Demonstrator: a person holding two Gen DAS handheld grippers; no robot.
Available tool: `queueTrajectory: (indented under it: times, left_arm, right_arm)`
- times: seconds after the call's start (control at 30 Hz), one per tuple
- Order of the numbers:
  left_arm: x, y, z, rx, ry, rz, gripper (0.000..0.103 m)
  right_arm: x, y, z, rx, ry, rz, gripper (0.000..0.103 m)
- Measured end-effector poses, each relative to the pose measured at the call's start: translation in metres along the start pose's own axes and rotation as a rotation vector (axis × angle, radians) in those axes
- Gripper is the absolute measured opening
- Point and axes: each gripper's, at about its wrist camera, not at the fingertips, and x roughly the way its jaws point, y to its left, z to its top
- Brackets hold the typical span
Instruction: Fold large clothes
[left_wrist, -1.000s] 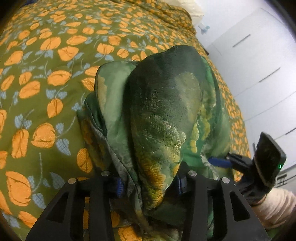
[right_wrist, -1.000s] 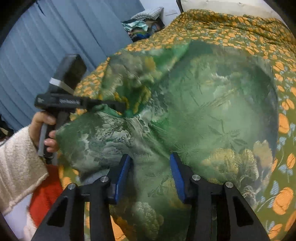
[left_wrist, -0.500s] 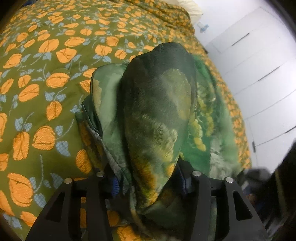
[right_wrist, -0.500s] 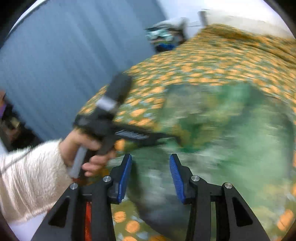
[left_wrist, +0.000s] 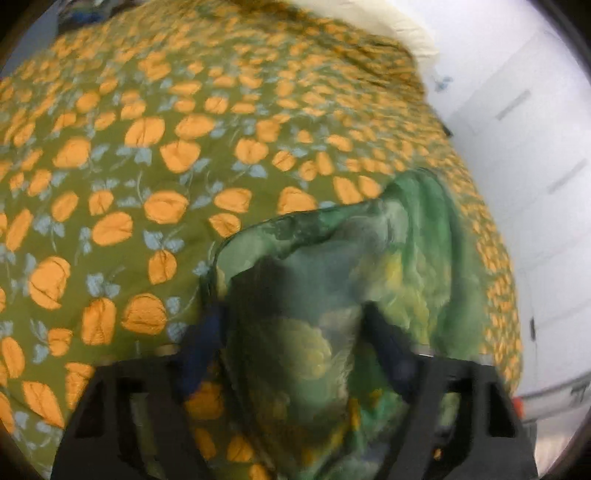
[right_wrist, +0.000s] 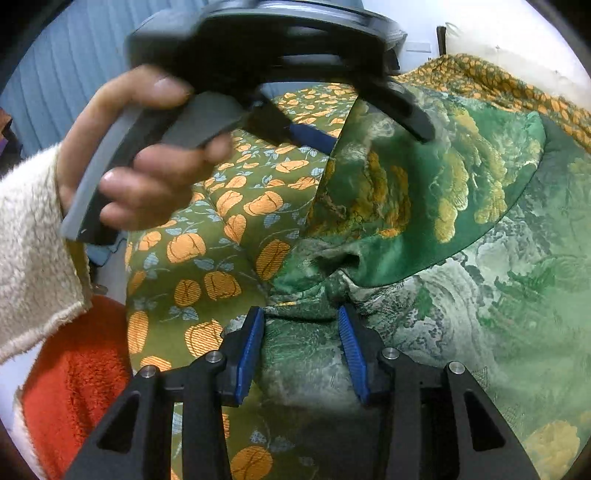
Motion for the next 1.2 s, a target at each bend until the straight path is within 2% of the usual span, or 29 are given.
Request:
queueTrajectory:
  times: [0.03, 0.1, 0.2, 0.33, 0.5, 0.63, 0.7, 0.77, 0.87, 0.93, 1.0, 1.1, 1.17, 1.2]
  left_arm:
    - [0.006, 0.006, 0.002, -0.042, 0.007, -0.008, 0.059]
    - [0.020, 0.012, 0.005, -0.080, 0.005, 0.007, 0.058]
    - [0.034, 0.012, 0.002, -0.082, 0.007, 0.036, 0.058]
    - [0.034, 0.011, 0.002, -0.082, -0.005, 0.034, 0.058]
    - [0.034, 0.012, 0.003, -0.081, 0.000, 0.031, 0.058]
    - [0.038, 0.012, 0.005, -0.075, 0.005, 0.034, 0.059]
    - [0.040, 0.013, 0.005, -0.079, 0.005, 0.033, 0.059]
    - [0.041, 0.014, 0.004, -0.083, 0.004, 0.030, 0.060]
    - [0.042, 0.010, 0.002, -0.065, 0.004, 0.046, 0.061]
    - [0.043, 0.007, 0.003, -0.050, 0.006, 0.065, 0.061]
    - [0.044, 0.006, 0.003, -0.048, 0.009, 0.077, 0.062]
    - [0.039, 0.004, 0.003, -0.048, -0.002, 0.082, 0.070]
    - [0.029, 0.003, 0.003, -0.059, -0.015, 0.056, 0.077]
    - [0.023, 0.004, 0.002, -0.067, -0.020, 0.034, 0.079]
  right_arm:
    - [-0.001, 0.004, -0.003, -0.011, -0.005, -0.012, 0.044]
    - [0.001, 0.009, -0.001, -0.029, -0.012, -0.034, 0.044]
    - [-0.001, 0.009, 0.001, -0.027, -0.022, -0.041, 0.044]
    - [-0.022, 0.018, 0.005, -0.025, -0.034, -0.050, 0.044]
    - [-0.105, 0.017, -0.013, 0.018, -0.111, -0.034, 0.044]
    - [-0.163, -0.019, -0.047, 0.127, -0.162, -0.147, 0.044]
    - [-0.162, -0.038, -0.057, 0.172, -0.130, -0.166, 0.044]
    - [-0.143, -0.054, -0.065, 0.205, -0.077, -0.114, 0.044]
    - [-0.107, -0.072, -0.080, 0.242, -0.016, -0.083, 0.044]
    - [-0.091, -0.087, -0.086, 0.296, -0.007, -0.059, 0.043]
    - [-0.088, -0.090, -0.085, 0.302, -0.006, -0.060, 0.043]
    - [-0.094, -0.082, -0.081, 0.290, 0.010, -0.082, 0.043]
    - [-0.109, -0.074, -0.075, 0.280, 0.013, -0.100, 0.046]
    - [-0.117, -0.071, -0.072, 0.283, 0.008, -0.105, 0.051]
